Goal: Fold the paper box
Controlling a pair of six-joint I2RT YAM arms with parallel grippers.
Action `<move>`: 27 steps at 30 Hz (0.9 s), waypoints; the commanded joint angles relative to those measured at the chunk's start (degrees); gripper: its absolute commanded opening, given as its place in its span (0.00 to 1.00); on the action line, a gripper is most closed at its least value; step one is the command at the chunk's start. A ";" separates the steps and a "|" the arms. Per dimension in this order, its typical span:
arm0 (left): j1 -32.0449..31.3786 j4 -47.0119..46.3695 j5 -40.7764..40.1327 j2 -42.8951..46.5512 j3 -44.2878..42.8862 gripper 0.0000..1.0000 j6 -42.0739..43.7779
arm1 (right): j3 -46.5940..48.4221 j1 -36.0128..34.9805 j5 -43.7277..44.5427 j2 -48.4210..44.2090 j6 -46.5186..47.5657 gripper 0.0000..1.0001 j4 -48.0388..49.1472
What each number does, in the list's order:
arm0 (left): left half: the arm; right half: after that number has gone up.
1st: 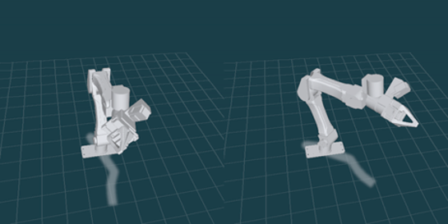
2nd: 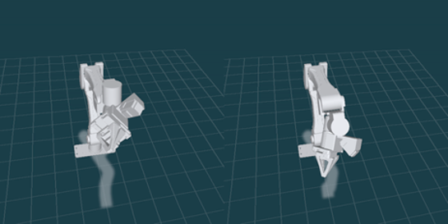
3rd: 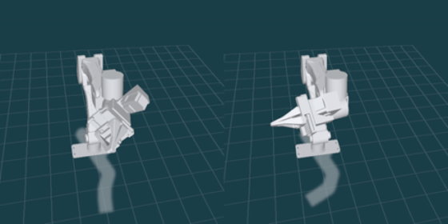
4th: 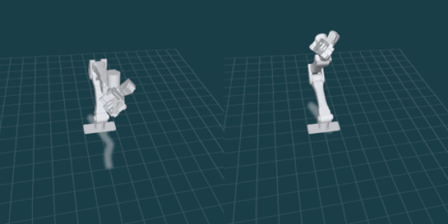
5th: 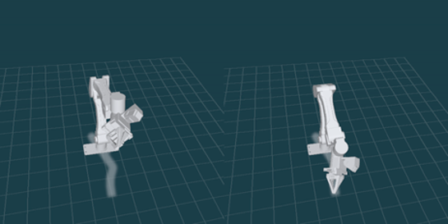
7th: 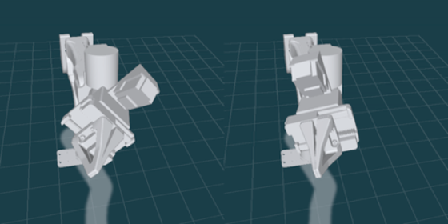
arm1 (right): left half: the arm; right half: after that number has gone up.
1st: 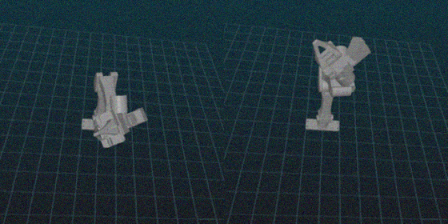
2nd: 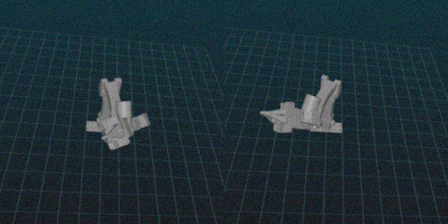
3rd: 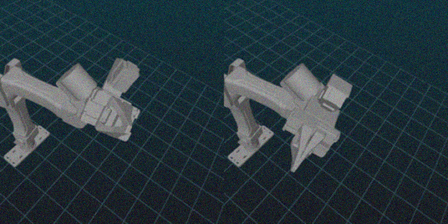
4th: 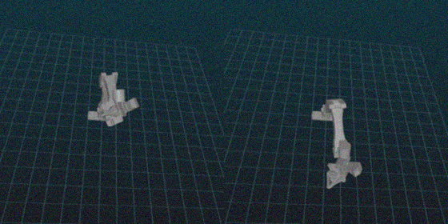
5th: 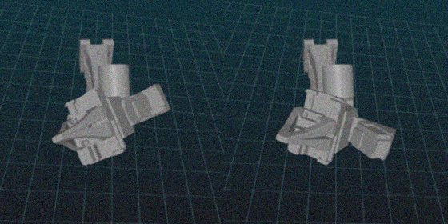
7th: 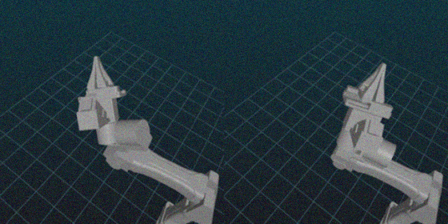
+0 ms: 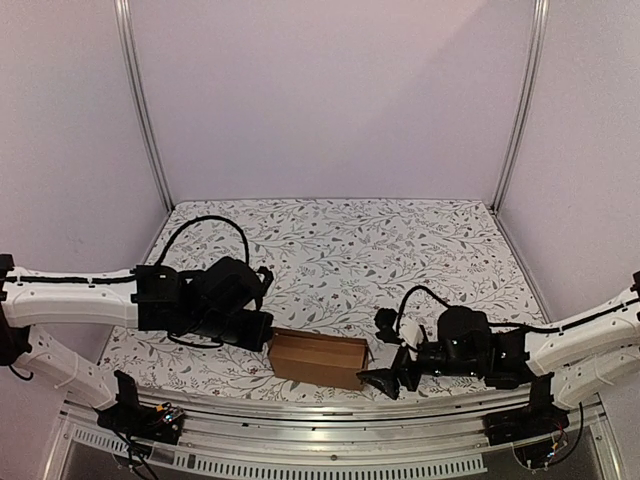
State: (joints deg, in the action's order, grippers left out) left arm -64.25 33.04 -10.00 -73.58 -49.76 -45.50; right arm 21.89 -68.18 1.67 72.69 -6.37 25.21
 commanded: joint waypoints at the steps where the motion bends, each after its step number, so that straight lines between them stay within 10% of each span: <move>1: -0.97 8.45 0.27 -3.11 0.97 0.00 -1.16 | 2.67 0.35 3.33 -8.76 -4.83 0.99 -14.33; 9: -0.97 9.40 -0.78 -3.79 -0.67 0.00 -4.26 | 9.71 0.35 5.74 -17.06 -11.59 0.99 -33.81; 17: -1.14 10.21 -2.82 -4.20 -1.26 0.00 -9.43 | 16.78 -1.92 7.61 -14.80 -17.37 0.62 -40.25; 27: -2.52 12.10 -5.90 -6.54 -3.85 0.00 -13.07 | 24.32 -4.08 15.40 -6.28 -21.49 0.47 -44.64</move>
State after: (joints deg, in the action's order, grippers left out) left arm -65.43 38.22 -15.70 -76.99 -53.76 -56.45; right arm 42.98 -71.94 11.60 63.13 -25.23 -15.25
